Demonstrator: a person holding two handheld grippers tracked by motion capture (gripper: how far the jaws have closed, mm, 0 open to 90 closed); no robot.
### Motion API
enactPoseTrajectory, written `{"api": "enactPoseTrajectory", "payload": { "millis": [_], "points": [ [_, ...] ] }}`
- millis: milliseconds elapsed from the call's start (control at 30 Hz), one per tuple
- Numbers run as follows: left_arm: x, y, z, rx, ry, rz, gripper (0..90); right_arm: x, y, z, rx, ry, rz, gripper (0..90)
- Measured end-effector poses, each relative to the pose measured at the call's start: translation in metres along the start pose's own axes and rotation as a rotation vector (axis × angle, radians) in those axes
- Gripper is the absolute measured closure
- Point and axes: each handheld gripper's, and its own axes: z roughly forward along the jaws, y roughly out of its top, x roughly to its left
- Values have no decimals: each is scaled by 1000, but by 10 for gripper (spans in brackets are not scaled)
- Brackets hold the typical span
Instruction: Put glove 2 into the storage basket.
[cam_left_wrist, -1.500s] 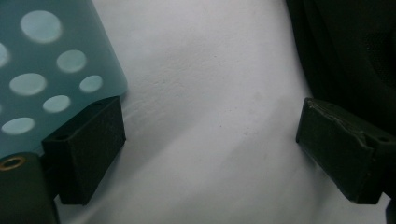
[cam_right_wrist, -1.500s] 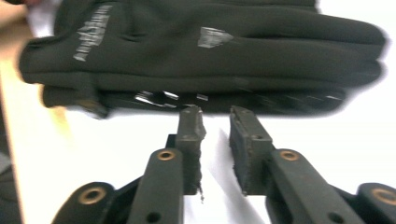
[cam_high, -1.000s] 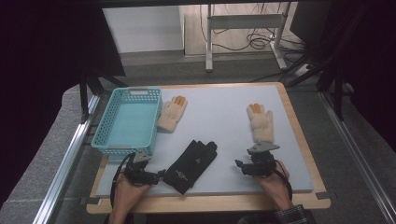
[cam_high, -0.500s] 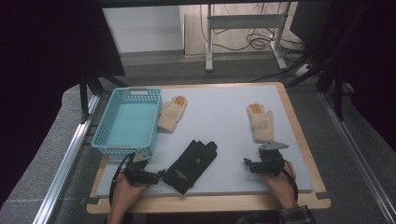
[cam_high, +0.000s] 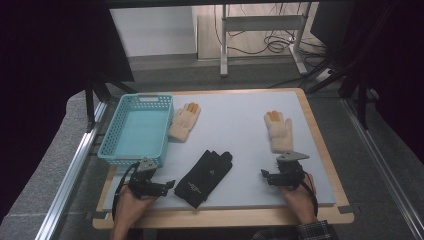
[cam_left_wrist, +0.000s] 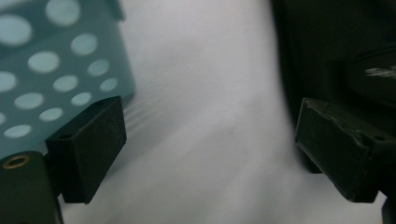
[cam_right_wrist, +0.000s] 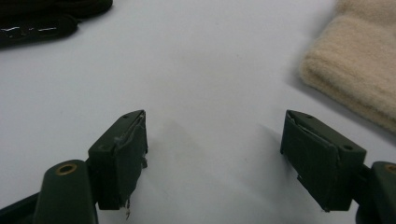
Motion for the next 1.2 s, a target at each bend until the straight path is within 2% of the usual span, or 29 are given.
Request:
{"api": "enactPoseTrajectory", "payload": {
  "millis": [133, 200, 233, 267, 300, 333, 367, 467, 500, 600, 767, 800, 900, 967, 1000, 1033, 1067, 1100, 1167, 1200],
  "points": [
    [-10, 6, -4, -19, -27, 10, 84, 0, 0, 0, 0, -1, 0, 225],
    [-20, 15, -3, -20, -56, 18, 74, 0, 0, 0, -1, 0, -1, 225],
    [-20, 15, -3, -20, -56, 18, 67, 0, 0, 0, -1, 0, -1, 225],
    [-27, 20, 2, -14, -73, 19, 51, 0, 0, 0, 0, -1, 0, 225],
    [-27, 20, 2, -14, -73, 19, 38, 0, 0, 0, -1, -1, -1, 225],
    [-35, 26, 10, -4, -90, 23, 28, 0, 0, 0, -1, -1, -1, 225],
    [-35, 26, 10, -4, -90, 23, 19, 0, 0, 0, -1, -1, -1, 225],
    [-52, 35, 26, 34, -111, 52, 3, 0, 0, 0, -1, -1, -1, 225],
    [-52, 35, 26, 34, -111, 52, 3, 0, 0, 0, -1, -1, -1, 225],
    [-62, 46, 40, 58, -124, 64, 2, 0, 0, 0, -1, -1, -1, 225],
    [-67, 55, 53, 83, -108, 57, 0, 0, 0, 0, -1, -1, -1, 224],
    [-68, 58, 61, 101, -102, 59, 0, 0, 0, 0, 0, -1, -1, 224],
    [-71, 60, 69, 128, -111, 64, 0, 0, 0, 0, -1, -1, -1, 224],
    [-80, 59, 75, 162, -123, 84, 0, 0, 0, 0, -1, -1, -1, 224],
    [-84, 58, 76, 174, -94, 107, 0, 0, 0, 0, -1, -1, -1, 224],
    [-84, 58, 76, 174, -94, 107, 0, 0, 0, 0, -1, -1, -1, 224],
    [-90, 56, 78, 181, -59, 140, 0, 0, 0, 0, -1, -1, -1, 224],
    [-90, 56, 78, 181, -59, 140, 0, 0, 0, 0, -1, -1, -1, 224],
    [-95, 55, 79, 197, -25, 177, 0, 0, 0, 0, -1, -1, -1, 224],
    [-95, 55, 78, 197, -22, 174, 3, 0, 0, 0, -1, -1, -2, 224]
  ]
}}
